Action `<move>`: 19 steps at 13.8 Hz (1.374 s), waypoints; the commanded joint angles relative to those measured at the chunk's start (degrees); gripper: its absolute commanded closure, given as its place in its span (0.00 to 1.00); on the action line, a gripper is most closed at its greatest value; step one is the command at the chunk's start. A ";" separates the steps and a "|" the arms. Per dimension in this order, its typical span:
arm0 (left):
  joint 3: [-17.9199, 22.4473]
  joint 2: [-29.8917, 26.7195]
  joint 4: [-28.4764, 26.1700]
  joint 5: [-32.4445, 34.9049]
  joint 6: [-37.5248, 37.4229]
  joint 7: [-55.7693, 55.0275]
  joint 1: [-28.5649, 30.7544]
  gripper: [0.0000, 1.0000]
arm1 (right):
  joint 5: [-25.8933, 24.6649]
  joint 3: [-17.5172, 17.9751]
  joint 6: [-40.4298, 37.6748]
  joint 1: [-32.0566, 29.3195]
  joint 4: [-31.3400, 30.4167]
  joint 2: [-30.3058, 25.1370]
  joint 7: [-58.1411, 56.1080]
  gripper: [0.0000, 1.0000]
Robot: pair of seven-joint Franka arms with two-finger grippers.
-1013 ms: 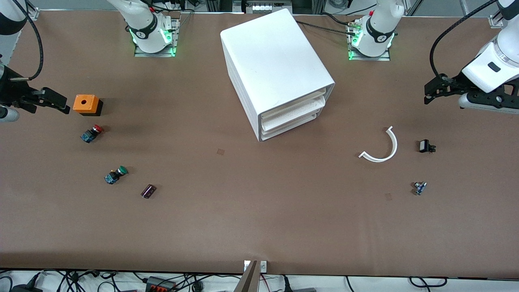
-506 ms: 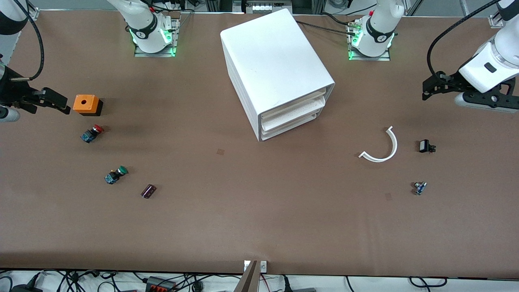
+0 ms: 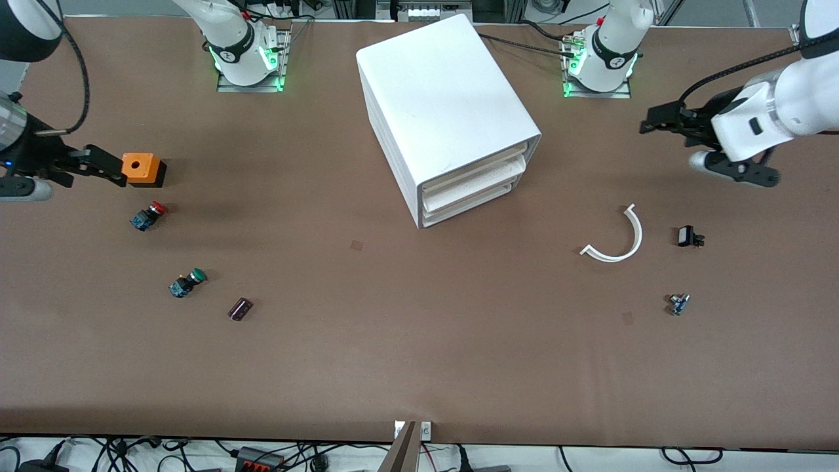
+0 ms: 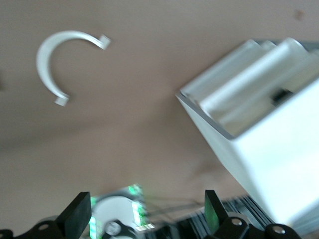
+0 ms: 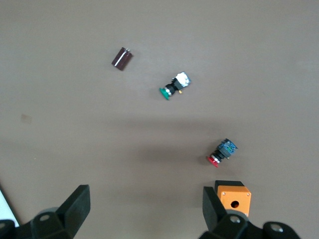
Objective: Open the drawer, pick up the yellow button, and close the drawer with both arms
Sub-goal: 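Reach the left gripper to the drawer handle while the right gripper approaches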
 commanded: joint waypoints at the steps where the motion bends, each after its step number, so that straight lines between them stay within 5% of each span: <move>1: 0.12 6.43 2.38 -6.48 -4.85 1.13 -0.09 0.00 | 0.06 0.03 0.40 3.91 -0.05 0.96 0.06 0.00; 6: 0.12 16.64 1.07 -21.67 -0.93 14.80 0.09 0.00 | 3.57 0.03 0.58 9.98 2.92 3.68 0.41 0.00; 10: -0.58 19.99 -6.30 -34.84 9.27 29.04 -0.70 0.00 | 6.56 0.03 0.75 14.37 7.50 7.99 0.94 0.00; 14: -0.76 20.86 -13.35 -41.47 12.90 42.40 -1.05 0.43 | 6.83 0.03 3.12 17.81 9.35 10.28 0.94 0.00; 19: -4.01 21.75 -18.98 -45.52 17.20 52.19 -2.55 0.48 | 9.12 0.03 3.92 22.36 10.49 10.81 0.94 0.00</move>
